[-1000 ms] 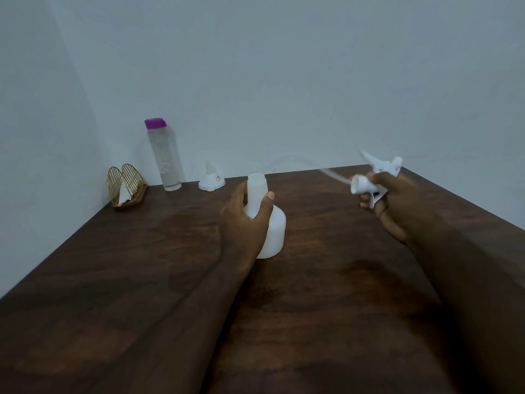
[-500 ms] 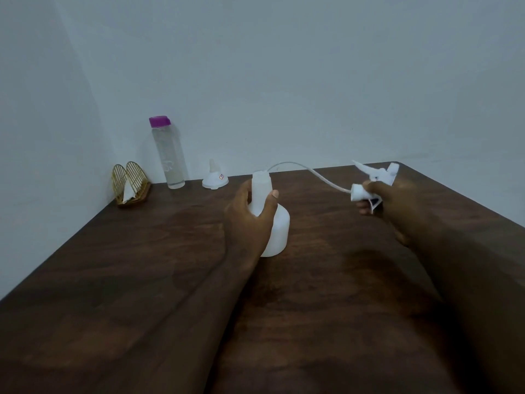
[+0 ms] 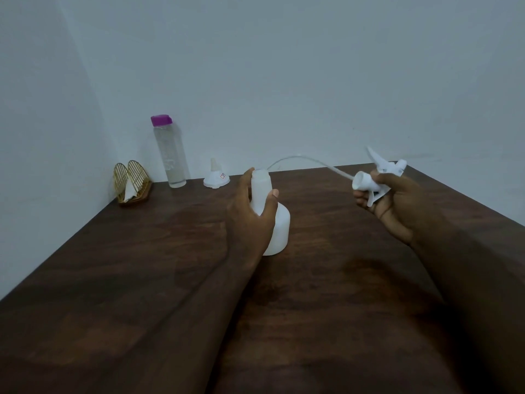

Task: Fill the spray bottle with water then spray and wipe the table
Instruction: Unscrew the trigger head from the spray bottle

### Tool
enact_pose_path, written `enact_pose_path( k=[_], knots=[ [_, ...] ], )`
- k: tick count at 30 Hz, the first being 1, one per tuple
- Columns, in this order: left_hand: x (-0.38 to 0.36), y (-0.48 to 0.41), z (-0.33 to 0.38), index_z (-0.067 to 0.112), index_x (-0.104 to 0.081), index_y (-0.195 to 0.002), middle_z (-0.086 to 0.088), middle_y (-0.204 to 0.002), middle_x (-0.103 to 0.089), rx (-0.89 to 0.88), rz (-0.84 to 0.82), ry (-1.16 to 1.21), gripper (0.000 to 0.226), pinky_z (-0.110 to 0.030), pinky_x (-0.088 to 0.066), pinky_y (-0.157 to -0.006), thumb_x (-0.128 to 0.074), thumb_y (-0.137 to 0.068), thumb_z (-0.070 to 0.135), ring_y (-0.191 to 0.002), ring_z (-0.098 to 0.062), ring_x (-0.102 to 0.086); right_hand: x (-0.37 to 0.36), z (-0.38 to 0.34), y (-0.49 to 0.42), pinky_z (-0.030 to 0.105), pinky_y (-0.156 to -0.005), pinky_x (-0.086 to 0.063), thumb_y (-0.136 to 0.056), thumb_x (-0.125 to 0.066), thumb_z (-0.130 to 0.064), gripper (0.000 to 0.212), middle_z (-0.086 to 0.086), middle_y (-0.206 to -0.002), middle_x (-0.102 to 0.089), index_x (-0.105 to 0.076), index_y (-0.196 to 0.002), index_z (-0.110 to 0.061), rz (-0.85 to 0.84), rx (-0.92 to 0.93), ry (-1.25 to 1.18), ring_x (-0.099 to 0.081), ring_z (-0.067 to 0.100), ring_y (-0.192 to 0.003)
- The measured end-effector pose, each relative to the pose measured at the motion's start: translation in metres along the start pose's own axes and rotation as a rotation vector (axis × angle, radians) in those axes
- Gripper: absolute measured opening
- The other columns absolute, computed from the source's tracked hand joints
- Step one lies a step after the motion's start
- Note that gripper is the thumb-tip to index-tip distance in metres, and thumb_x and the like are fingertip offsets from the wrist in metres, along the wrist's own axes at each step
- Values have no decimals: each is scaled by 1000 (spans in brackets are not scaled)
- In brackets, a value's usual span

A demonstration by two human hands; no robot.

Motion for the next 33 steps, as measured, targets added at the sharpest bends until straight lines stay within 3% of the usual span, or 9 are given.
enact_pose_path(
  k=[2, 4, 7, 13, 16, 19, 22, 25, 33],
  knots=[
    [0, 0, 1, 20, -50, -134, 21, -116, -53, 2, -1, 11, 50, -14, -41, -90, -66, -90, 35, -103, 9, -49, 5, 0, -2, 31, -62, -51, -100, -41, -7, 11, 14, -82, -59, -50, -101, -2, 17, 11, 8, -62, 18, -60],
    [0, 0, 0, 18, -53, -129, 27, -104, -51, 3, 2, 20, 44, -3, -36, -82, -67, -90, 34, -93, 17, -49, 7, -2, -3, 32, -63, -51, -100, -41, -7, 14, 14, -82, -60, -50, -109, -1, 40, 19, 58, -62, 19, -60],
    [-1, 0, -3, 17, -55, -126, 35, -95, -47, 9, 2, 24, 41, 5, -32, -75, -67, -89, 34, -90, 29, -45, 1, 0, -3, 29, -60, -54, -101, -39, -8, 16, 10, -74, -63, -53, -109, -4, -16, 13, -29, -63, 17, -59],
    [-1, 0, -2, 18, -56, -128, 32, -99, -50, 5, 7, 37, 44, -3, -37, -79, -67, -89, 35, -90, 23, -49, 7, 1, -6, 28, -58, -55, -101, -41, -12, 17, 13, -79, -63, -55, -100, -1, 18, -10, -105, -63, 18, -61],
    [0, 0, 0, 16, -55, -130, 28, -104, -50, 9, 14, 40, 47, -10, -39, -83, -68, -89, 34, -96, 13, -48, 10, 1, -7, 29, -59, -56, -101, -43, -11, 25, 15, -82, -59, -49, -121, 4, 23, -5, -7, -64, 18, -61],
    [-1, 0, -2, 16, -55, -128, 27, -104, -52, 15, 10, 52, 46, -9, -39, -83, -68, -88, 33, -97, 9, -50, 4, 1, -6, 30, -62, -57, -101, -43, -11, 16, 15, -82, -61, -53, -106, 0, -20, -6, -70, -65, 19, -63],
    [-1, 0, -4, 19, -55, -125, 32, -99, -51, 34, 16, 57, 44, -16, -42, -84, -69, -87, 35, -95, 5, -52, 9, -5, -3, 28, -61, -58, -101, -43, -11, 15, 14, -77, -62, -54, -94, -3, 50, 6, -88, -65, 18, -59],
    [-2, 0, -6, 19, -54, -126, 27, -102, -50, 48, 10, 56, 45, -19, -42, -85, -69, -87, 36, -97, 1, -52, 16, -10, -2, 27, -59, -58, -102, -40, -11, 18, 9, -69, -66, -54, -92, -5, 98, 33, -165, -64, 16, -56],
    [-1, -1, -6, 18, -57, -123, 30, -98, -51, 35, 16, 50, 41, -9, -39, -80, -70, -87, 35, -87, 12, -52, 19, -21, 1, 24, -61, -57, -103, -39, -14, 18, 3, -65, -70, -54, -94, -9, 112, 68, -228, -66, 11, -58]
  ],
)
Point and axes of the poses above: each hand's wrist, its own y-axis away from the middle knuckle, its own x-axis out of the back of the hand, z = x × y, the point moved 10 cm from there along -y, towards the middle knuckle
